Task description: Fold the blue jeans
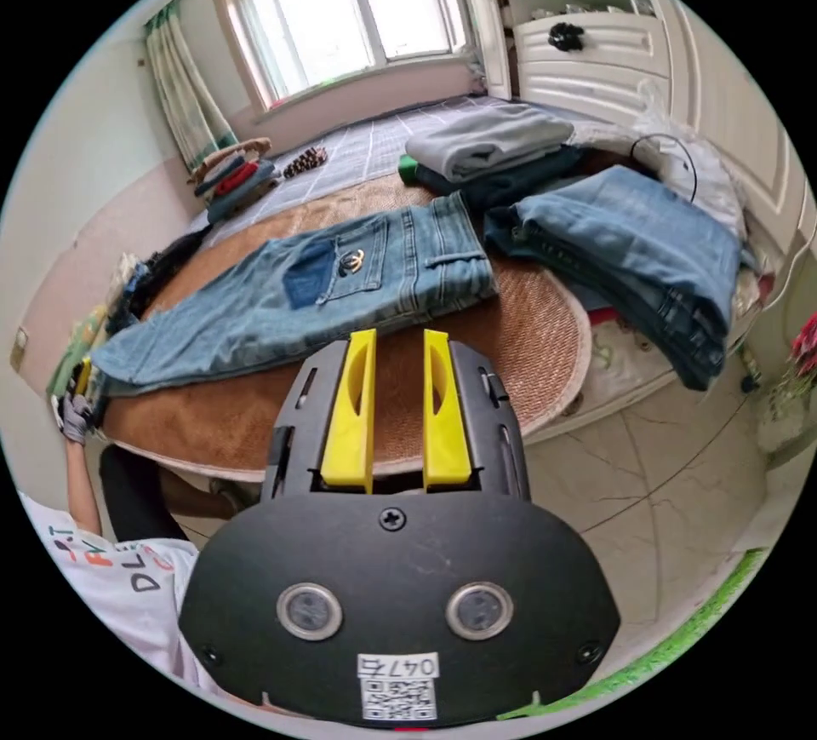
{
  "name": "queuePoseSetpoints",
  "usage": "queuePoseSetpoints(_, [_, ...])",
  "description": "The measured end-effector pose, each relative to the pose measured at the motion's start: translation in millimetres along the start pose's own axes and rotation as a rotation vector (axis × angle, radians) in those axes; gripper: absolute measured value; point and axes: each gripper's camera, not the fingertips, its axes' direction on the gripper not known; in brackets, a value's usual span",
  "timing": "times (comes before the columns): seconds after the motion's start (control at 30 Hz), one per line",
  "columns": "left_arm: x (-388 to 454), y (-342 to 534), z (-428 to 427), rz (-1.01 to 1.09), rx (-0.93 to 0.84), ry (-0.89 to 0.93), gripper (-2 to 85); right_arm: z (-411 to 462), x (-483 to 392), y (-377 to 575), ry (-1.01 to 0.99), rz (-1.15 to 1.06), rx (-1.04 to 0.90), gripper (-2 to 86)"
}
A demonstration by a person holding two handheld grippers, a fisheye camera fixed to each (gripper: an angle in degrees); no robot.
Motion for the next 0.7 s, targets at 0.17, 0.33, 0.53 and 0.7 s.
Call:
queuePoseSetpoints(0.17, [21, -2, -3, 0.027, 0.004, 0.016, -1.0, 23, 40, 0, -0.169, 0.162, 0.066, 5.0])
queuePoseSetpoints(0.33, [38, -3, -6, 0.058, 0.014, 0.053, -1.0, 11, 46, -8, -0.136, 0.125, 0.056, 0.1])
queuePoseSetpoints(0.53, [60, -6, 2, 0.107, 0.046, 0.102, -1.0, -86, 39, -33, -0.098, -0.005, 0.306, 0.0])
queuePoseSetpoints(0.7, [64, -10, 22, 0.097, 0.06, 0.134, -1.0, -39, 58, -37, -0.013, 0.067, 0.05, 9.4])
